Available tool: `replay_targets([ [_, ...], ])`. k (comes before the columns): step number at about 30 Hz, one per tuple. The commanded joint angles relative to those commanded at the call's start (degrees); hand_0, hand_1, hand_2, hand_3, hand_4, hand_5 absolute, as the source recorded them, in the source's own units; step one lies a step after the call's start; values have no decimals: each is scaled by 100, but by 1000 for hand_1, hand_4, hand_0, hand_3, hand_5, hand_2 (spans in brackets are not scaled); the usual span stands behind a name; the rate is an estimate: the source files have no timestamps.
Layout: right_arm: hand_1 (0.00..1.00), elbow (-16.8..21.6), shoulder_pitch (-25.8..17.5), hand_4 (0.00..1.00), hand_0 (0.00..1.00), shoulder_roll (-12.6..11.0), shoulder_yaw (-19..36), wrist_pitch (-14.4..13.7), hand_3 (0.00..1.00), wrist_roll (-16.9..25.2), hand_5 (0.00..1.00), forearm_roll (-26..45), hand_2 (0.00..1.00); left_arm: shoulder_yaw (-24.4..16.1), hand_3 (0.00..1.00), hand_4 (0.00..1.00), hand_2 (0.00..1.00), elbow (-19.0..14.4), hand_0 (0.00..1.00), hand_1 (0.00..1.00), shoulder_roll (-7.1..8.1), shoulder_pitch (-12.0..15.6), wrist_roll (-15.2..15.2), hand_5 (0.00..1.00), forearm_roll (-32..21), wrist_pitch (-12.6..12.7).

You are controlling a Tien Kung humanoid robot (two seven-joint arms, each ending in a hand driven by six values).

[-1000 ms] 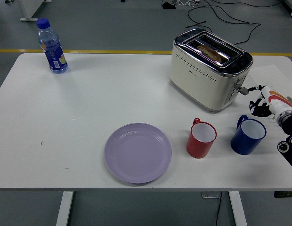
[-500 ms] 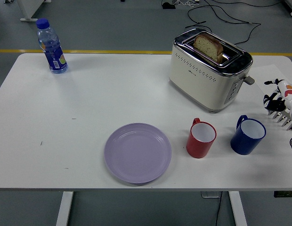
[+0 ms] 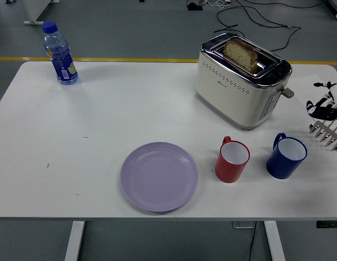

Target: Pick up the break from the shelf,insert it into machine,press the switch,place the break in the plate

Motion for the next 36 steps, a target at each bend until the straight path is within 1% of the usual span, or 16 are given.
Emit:
replay_targets([
  [1, 614, 24, -3, 768, 648, -3, 20, -28, 998, 28, 425, 45, 778, 0, 647, 379, 625, 0, 668, 591, 1, 1, -1, 998, -1, 0],
  [6, 614, 82, -1, 768, 648, -4, 42, -51, 998, 80, 425, 151, 778, 14, 647, 379, 625, 0, 668, 591, 4, -4, -5, 998, -17, 0],
  [7, 721, 116, 0, 782, 752, -2, 49, -83, 998, 115, 435, 201, 904, 17, 646, 378, 625, 0, 668, 589, 4, -8, -5, 998, -17, -1],
  [10, 721, 218, 10, 782, 752, -3, 62, -196, 998, 245, 435, 316, 904, 31, 646, 378, 625, 0, 668, 589, 7, -16, -6, 998, -29, -3],
  [12, 721, 336, 30, 782, 752, -15, 65, -339, 998, 399, 435, 402, 904, 35, 646, 378, 625, 0, 668, 589, 10, -22, -6, 998, -34, -4],
  [13, 831, 372, 38, 781, 886, -19, 65, -382, 998, 442, 427, 420, 964, 37, 647, 377, 624, 0, 669, 590, 11, -23, -6, 998, -36, -4],
  [16, 831, 498, 81, 781, 886, -35, 56, -554, 998, 653, 427, 511, 964, 37, 647, 377, 624, 0, 669, 590, 14, -28, -4, 998, -36, -5],
  [18, 831, 600, 125, 781, 886, -48, 31, -782, 998, 967, 427, 694, 964, 38, 647, 377, 624, 0, 669, 590, 17, -30, -4, 998, -34, -6],
  [19, 864, 644, 143, 768, 915, -50, 24, -875, 979, 1156, 389, 793, 966, 38, 647, 377, 624, 0, 669, 590, 17, -30, -4, 998, -35, -5],
  [21, 864, 712, 175, 768, 915, -49, -4, -978, 979, 1464, 389, 1079, 966, 28, 647, 377, 624, 0, 669, 590, 15, -32, -4, 998, -30, -2],
  [24, 864, 780, 204, 768, 915, -40, -36, -1047, 979, 1818, 389, 1507, 966, 47, 647, 377, 624, 0, 669, 590, 18, -37, -6, 998, -47, -1],
  [25, 845, 832, 235, 740, 903, -34, -65, -1095, 917, 1981, 359, 1715, 912, 51, 647, 376, 624, 0, 667, 591, 19, -42, -7, 998, -54, 0],
  [27, 845, 910, 327, 740, 903, -15, -93, -1087, 917, 2131, 359, 1986, 912, 62, 647, 376, 624, 0, 667, 591, 19, -51, -9, 998, -70, 3],
  [30, 845, 944, 478, 740, 903, 7, -152, -1001, 917, 2073, 359, 2016, 912, 62, 647, 376, 624, 0, 667, 591, 20, -61, -8, 998, -78, 4],
  [31, 856, 941, 545, 759, 911, 15, -180, -973, 916, 2041, 360, 2010, 919, 61, 648, 377, 624, 0, 668, 590, 20, -64, -8, 998, -78, 4],
  [36, 856, 703, 1174, 759, 911, 136, -476, -748, 916, 1695, 360, 1704, 919, 73, 648, 377, 624, 0, 668, 590, 23, -82, 0, 998, -87, 5],
])
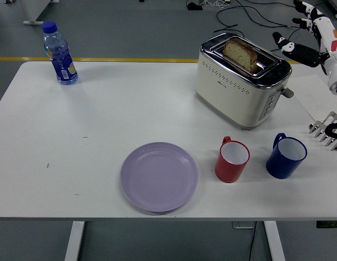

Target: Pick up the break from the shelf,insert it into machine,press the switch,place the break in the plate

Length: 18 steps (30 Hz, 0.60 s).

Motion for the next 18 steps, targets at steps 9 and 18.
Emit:
replay_targets([
  [9, 865, -766, 1113, 762, 927, 290, -674, 588, 927, -649, 327, -861, 926, 121, 648, 377, 623, 0, 669, 589, 16, -33, -15, 998, -154, 23],
  [18, 866, -1834, 2123, 771, 931, 873, -1419, 1321, 930, -1407, 306, -1365, 929, 226, 649, 376, 621, 0, 669, 589, 32, -64, -23, 998, -267, 43],
])
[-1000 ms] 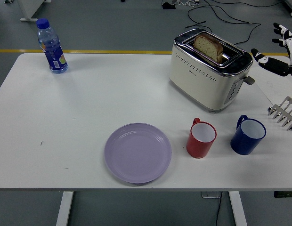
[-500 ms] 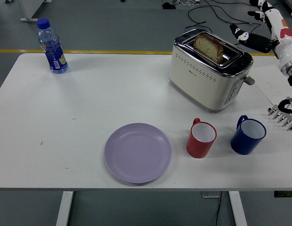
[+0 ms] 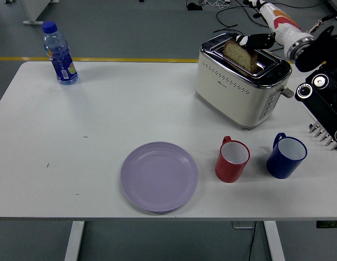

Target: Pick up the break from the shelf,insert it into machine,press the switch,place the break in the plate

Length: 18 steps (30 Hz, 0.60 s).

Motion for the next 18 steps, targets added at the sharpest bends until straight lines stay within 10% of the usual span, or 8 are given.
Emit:
replay_targets([
  [18, 819, -1801, 1022, 768, 897, 1112, -754, 596, 915, -720, 302, -800, 894, 162, 650, 382, 620, 0, 671, 586, 20, 30, 7, 998, -137, 39],
])
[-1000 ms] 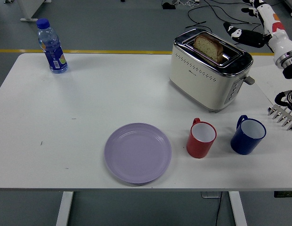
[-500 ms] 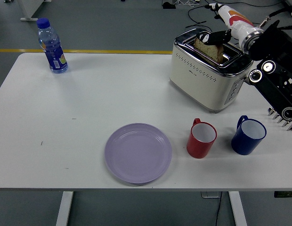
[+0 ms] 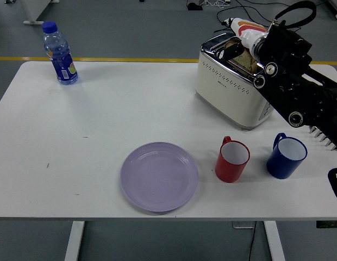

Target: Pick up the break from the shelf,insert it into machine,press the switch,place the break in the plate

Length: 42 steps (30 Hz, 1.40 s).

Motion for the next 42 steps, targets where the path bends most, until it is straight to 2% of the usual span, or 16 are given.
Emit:
replay_targets([
  [1, 759, -42, 16, 773, 849, 19, -6, 10, 869, -14, 290, -28, 811, 5, 651, 383, 618, 0, 672, 584, 1, 1, 0, 998, -2, 1],
  [6, 759, -500, 199, 773, 849, 204, -118, 41, 869, -109, 290, -152, 811, 79, 651, 383, 618, 0, 672, 584, 10, 4, -10, 998, -66, 19],
  [7, 687, -650, 255, 778, 781, 267, -129, 57, 833, -134, 280, -174, 709, 84, 651, 386, 616, 0, 671, 582, 13, 2, -7, 998, -60, 22],
  [12, 687, -1036, 382, 778, 781, 406, -192, 84, 833, -232, 280, -225, 709, 105, 651, 386, 616, 0, 671, 582, 19, 6, -6, 998, -65, 36],
  [13, 600, -1066, 391, 778, 696, 406, -199, 85, 787, -243, 283, -226, 617, 105, 653, 387, 615, 0, 671, 580, 19, 6, -5, 998, -64, 37],
  [16, 600, -1215, 435, 778, 696, 406, -202, 98, 787, -294, 283, -251, 617, 114, 653, 387, 615, 0, 671, 580, 18, 10, -2, 998, -63, 43],
  [18, 600, -1454, 486, 778, 696, 406, -183, 94, 787, -345, 283, -261, 617, 134, 653, 387, 615, 0, 671, 580, 19, 13, 2, 998, -67, 49],
  [19, 530, -1542, 503, 776, 591, 406, -179, 89, 733, -361, 287, -261, 551, 137, 653, 388, 614, 0, 672, 579, 19, 15, 3, 998, -63, 51],
  [24, 530, -1644, 524, 776, 591, 406, -220, 24, 733, -356, 287, -231, 551, 124, 653, 388, 614, 0, 672, 579, 20, 22, 11, 998, -34, 56],
  [25, 485, -1663, 531, 776, 520, 406, -239, 19, 691, -352, 286, -201, 510, 118, 654, 390, 615, 0, 672, 578, 21, 22, 14, 998, -23, 56],
  [36, 468, -1719, 612, 770, 492, 406, -432, 56, 675, -321, 284, 1, 496, 118, 654, 392, 614, 0, 673, 576, 21, -8, 11, 998, -32, 76],
  [37, 392, -1721, 617, 743, 386, 406, -448, 54, 593, -322, 255, 2, 433, 123, 654, 394, 613, 0, 672, 572, 23, -11, 9, 998, -40, 78],
  [42, 392, -1707, 629, 743, 386, 406, -564, -53, 593, -304, 255, 54, 433, 112, 654, 394, 613, 0, 672, 572, 21, -18, 10, 998, -33, 88],
])
